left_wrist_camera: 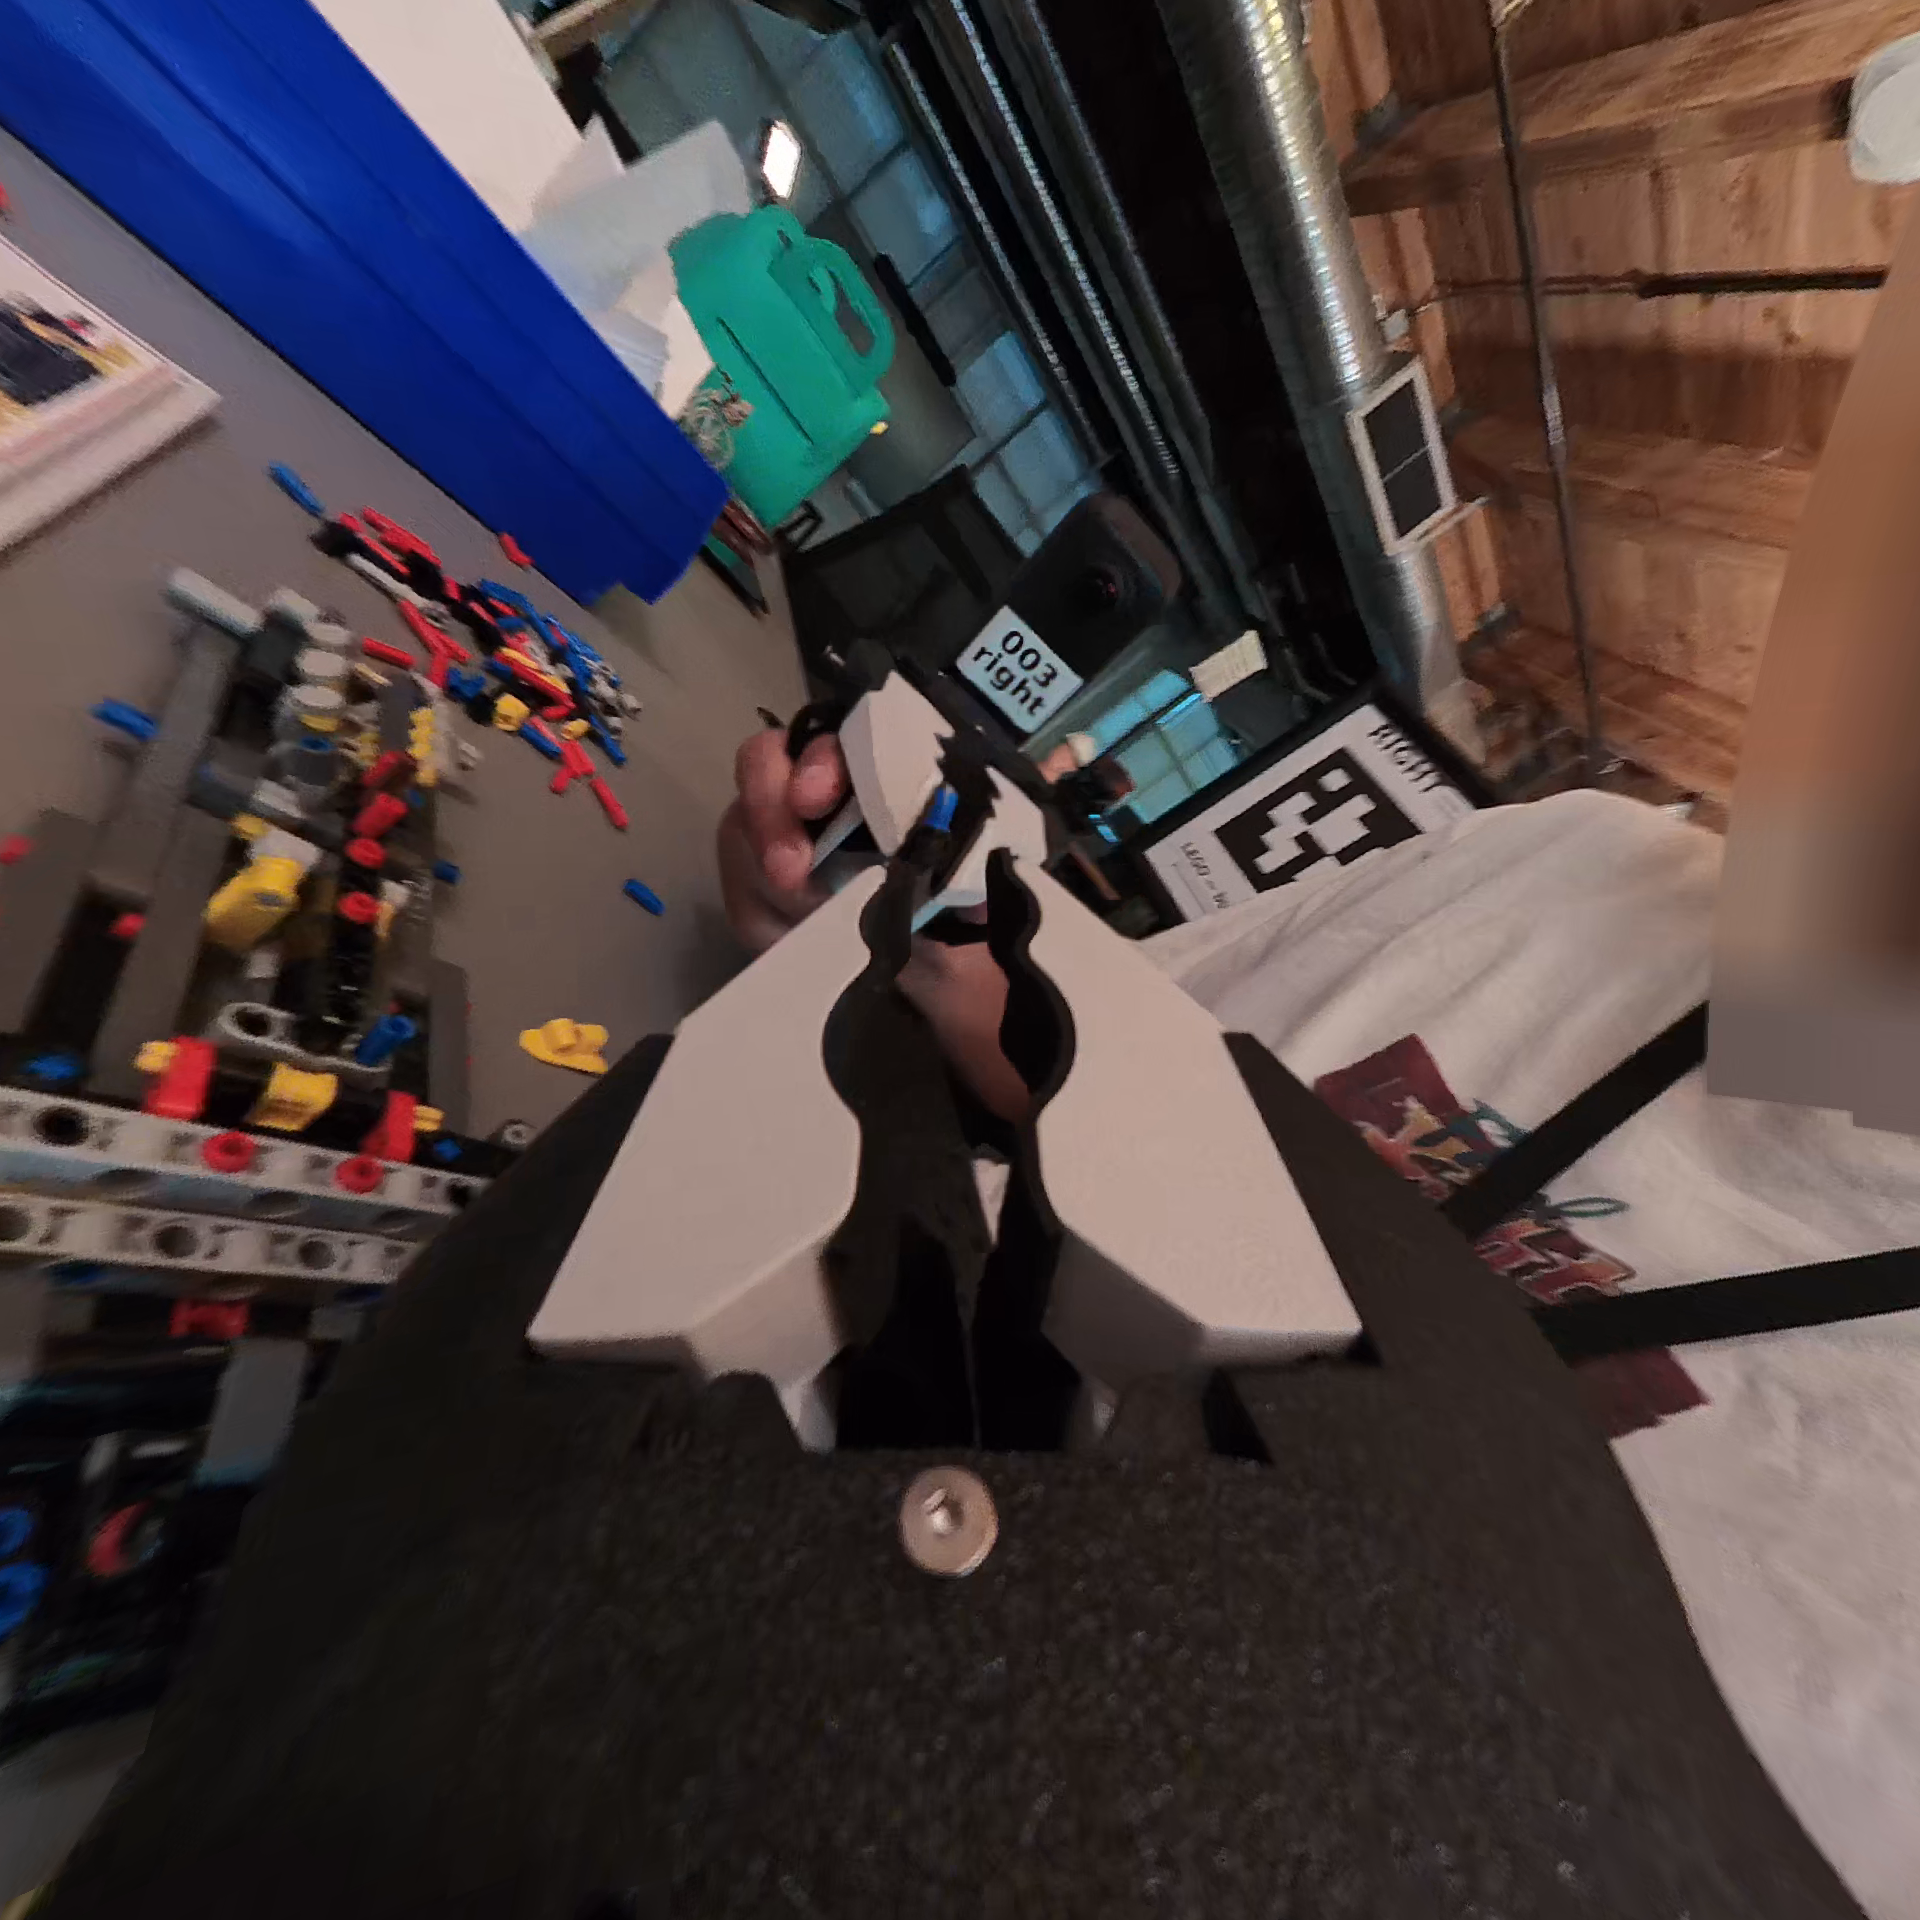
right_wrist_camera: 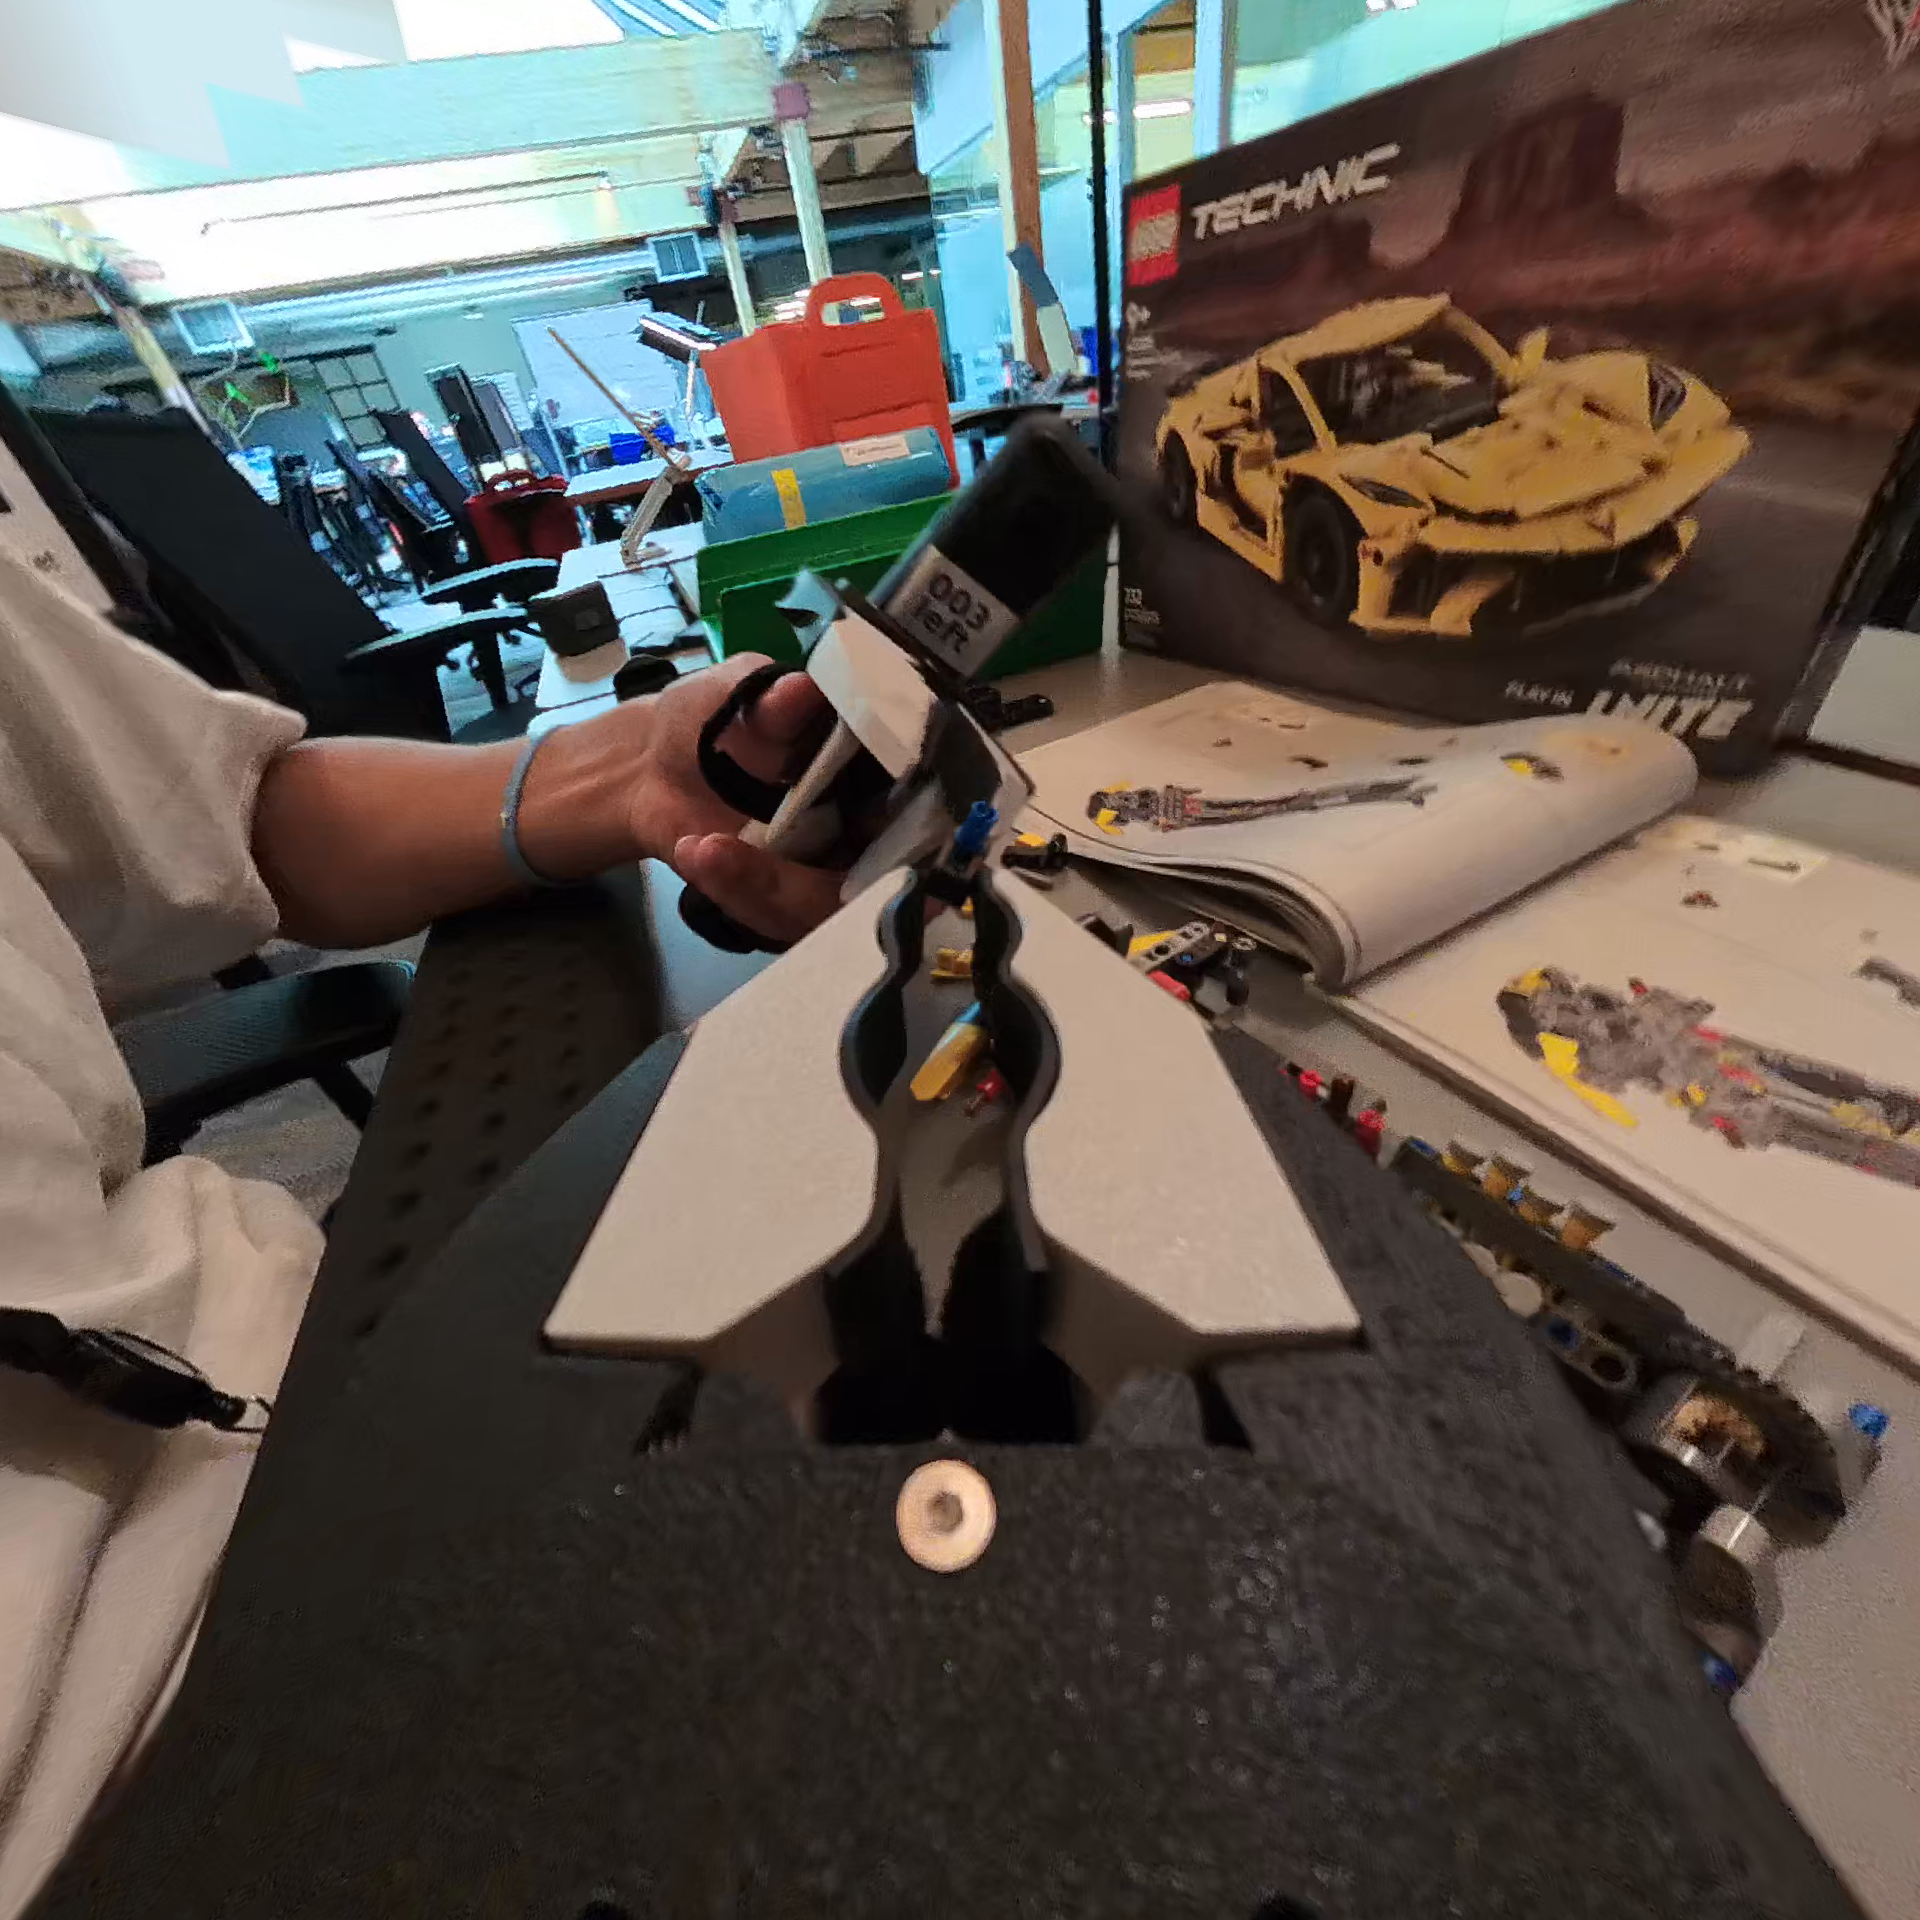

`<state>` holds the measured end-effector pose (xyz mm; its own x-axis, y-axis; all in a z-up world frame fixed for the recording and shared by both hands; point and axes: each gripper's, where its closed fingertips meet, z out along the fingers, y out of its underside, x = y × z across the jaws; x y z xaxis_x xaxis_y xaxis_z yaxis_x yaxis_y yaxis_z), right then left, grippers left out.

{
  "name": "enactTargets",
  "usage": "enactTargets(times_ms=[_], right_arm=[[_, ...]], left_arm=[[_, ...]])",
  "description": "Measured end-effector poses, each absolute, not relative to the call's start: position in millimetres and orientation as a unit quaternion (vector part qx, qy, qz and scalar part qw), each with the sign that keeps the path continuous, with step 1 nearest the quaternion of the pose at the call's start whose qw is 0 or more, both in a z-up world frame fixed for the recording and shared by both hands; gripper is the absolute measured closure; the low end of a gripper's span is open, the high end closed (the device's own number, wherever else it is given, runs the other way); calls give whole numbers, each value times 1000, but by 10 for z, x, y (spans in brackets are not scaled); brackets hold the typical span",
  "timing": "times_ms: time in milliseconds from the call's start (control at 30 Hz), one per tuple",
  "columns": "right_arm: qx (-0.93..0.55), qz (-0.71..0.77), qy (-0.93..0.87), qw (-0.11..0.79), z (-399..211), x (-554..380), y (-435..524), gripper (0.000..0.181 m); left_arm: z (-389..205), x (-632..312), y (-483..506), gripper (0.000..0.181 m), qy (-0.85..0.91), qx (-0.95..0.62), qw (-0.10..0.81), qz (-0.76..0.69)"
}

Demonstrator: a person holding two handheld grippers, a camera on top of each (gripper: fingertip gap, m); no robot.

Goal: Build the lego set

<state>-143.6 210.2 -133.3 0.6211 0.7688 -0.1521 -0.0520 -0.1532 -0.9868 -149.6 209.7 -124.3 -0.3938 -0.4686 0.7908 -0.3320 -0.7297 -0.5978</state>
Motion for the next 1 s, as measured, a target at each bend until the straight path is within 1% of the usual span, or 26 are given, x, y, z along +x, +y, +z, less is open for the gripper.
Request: enactTargets(times_ms=[33, 133, 267, 400, 500, 600, 733, 900, 1000], right_arm=[[-684, 343, -253, 592, -1351, -1398, 2134, 173], [-716, 297, -234, 587, -1480, -1275, 2248, 173], [-728, 287, -262, 565, -1511, -1381, 2315, 173], [-755, 255, -315, 516, -1537, -1476, 2652, 173], [-769, 301, -331, 456, -1494, -1598, 2971, 173], [-780, 330, -304, 436, -1519, -1611, 3318, 173], [-762, 361, -269, 465, -1475, -1673, 3340, 173], [-763, 357, -260, 472, -1491, -1656, 3273, 173], [-754, 363, -265, 479, -1453, -1640, 3228, 173]], left_arm=[[-1255, -1505, 2144, 170, 374, -556, 65, -739], [-1284, -1523, 2307, 173, 394, -579, 135, -701], [-1261, -1608, 2695, 174, 403, -607, 261, -633], [-1313, -1795, 3117, 175, 413, -644, 353, -538], [-1376, -1940, 3437, 176, 396, -675, 411, -467], [-1485, -2043, 3643, 176, 384, -701, 429, -421], [-1605, -2082, 3738, 176, 384, -721, 424, -392], [-1537, -2080, 3708, 177, 383, -713, 422, -408], [-1546, -2055, 3671, 177, 374, -715, 404, -431]])
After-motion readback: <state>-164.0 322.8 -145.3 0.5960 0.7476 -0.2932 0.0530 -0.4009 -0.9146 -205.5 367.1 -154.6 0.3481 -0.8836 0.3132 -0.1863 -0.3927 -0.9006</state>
